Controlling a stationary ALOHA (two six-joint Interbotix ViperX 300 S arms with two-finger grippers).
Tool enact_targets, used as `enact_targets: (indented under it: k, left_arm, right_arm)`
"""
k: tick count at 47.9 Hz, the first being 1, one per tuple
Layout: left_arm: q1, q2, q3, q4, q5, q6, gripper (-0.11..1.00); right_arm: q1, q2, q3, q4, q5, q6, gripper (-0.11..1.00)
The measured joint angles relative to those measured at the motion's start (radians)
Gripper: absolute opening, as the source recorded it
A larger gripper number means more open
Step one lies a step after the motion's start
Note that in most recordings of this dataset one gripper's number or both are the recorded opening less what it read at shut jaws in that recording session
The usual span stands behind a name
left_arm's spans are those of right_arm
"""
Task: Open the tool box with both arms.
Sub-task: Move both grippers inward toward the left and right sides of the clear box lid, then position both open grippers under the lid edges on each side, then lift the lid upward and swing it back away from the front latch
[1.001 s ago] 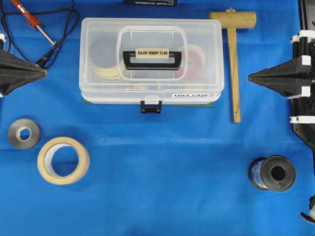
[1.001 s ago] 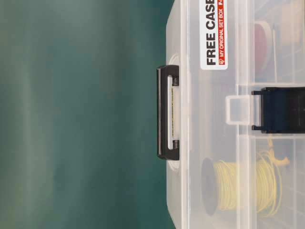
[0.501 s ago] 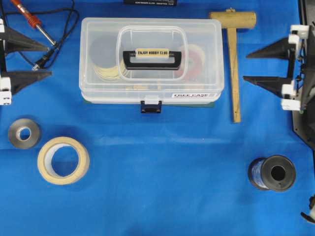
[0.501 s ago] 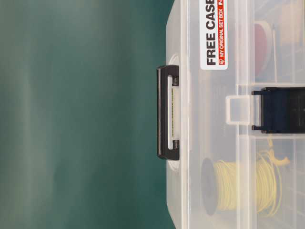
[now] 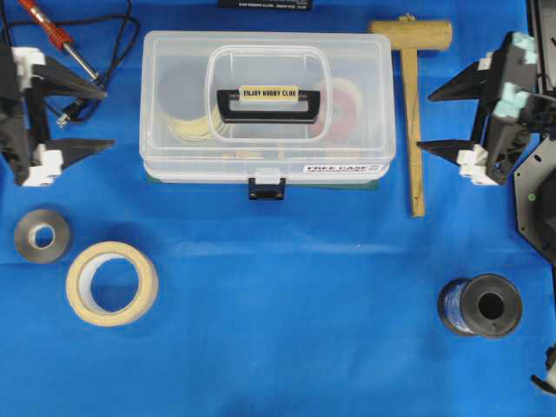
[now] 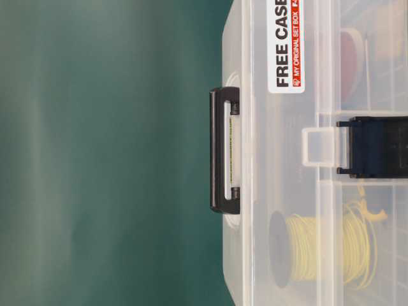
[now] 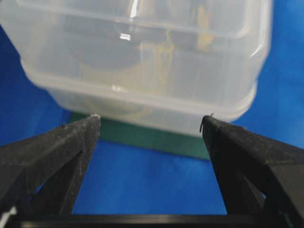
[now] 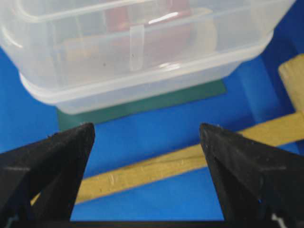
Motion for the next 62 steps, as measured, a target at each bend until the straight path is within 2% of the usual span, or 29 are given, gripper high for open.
enact_targets:
  k: [11,20,44,62]
  left_arm:
    - [0.002,0.170,-0.063,0.000,-0.046,0.003,0.90]
    - [0.006,0.249,-0.106,0.000,-0.048,0.014,0.90]
    - [0.009,0.239,-0.112,0.003,-0.043,0.025,0.90]
    - [0.058,0.138,-0.112,0.002,-0.031,0.026,0.90]
  right_arm:
    - [0.000,0.100,-0.026,-0.009,-0.075,-0.011,0.86]
    - [0.000,0.163,-0.071,-0.015,-0.101,-0.012,0.86]
    - [0.002,0.201,-0.097,-0.026,-0.106,-0.018,0.86]
    - [-0.002,0.095,-0.120,-0.044,-0.069,-0.021,0.86]
